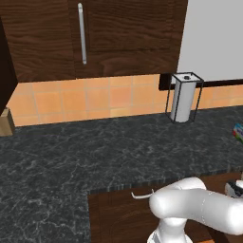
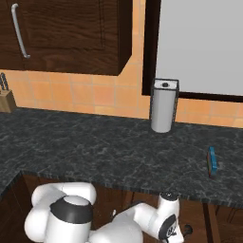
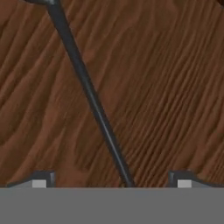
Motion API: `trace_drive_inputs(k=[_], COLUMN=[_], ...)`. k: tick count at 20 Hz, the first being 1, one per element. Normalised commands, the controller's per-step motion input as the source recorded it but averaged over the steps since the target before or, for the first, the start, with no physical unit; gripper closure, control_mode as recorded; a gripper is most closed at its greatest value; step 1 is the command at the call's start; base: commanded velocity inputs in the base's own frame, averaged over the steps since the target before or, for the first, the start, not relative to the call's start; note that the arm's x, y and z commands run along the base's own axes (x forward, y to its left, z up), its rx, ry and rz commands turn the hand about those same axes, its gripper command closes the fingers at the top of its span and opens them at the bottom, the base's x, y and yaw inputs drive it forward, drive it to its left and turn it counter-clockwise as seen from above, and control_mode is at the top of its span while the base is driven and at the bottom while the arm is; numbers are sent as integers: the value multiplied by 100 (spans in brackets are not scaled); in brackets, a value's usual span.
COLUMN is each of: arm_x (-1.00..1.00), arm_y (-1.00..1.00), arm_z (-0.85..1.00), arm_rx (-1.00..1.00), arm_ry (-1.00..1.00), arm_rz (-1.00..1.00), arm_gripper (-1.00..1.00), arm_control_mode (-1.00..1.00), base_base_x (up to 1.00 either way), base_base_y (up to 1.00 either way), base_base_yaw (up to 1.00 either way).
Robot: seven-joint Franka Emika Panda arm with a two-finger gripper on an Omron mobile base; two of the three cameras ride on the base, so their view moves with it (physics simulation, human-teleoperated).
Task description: Pick the ladle from the drawer and place it on the counter.
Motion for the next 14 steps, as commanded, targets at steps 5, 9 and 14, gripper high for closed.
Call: trace_drive_inputs(k=[5,9,14], arm_x=[-6,-41,-93], arm_y=[-44,-72,-82], arm_z=[-61,-36,-27], arm_rx=[-8,-1,0], arm_ry=[6,8,5], arm_rz=[4,0,-1], arm_gripper=[100,100,100], arm_control_mode=[-100,-100,-100], base_base_x=[0,0,0], base_base_y=[0,0,0], base_base_yaw=[0,0,0])
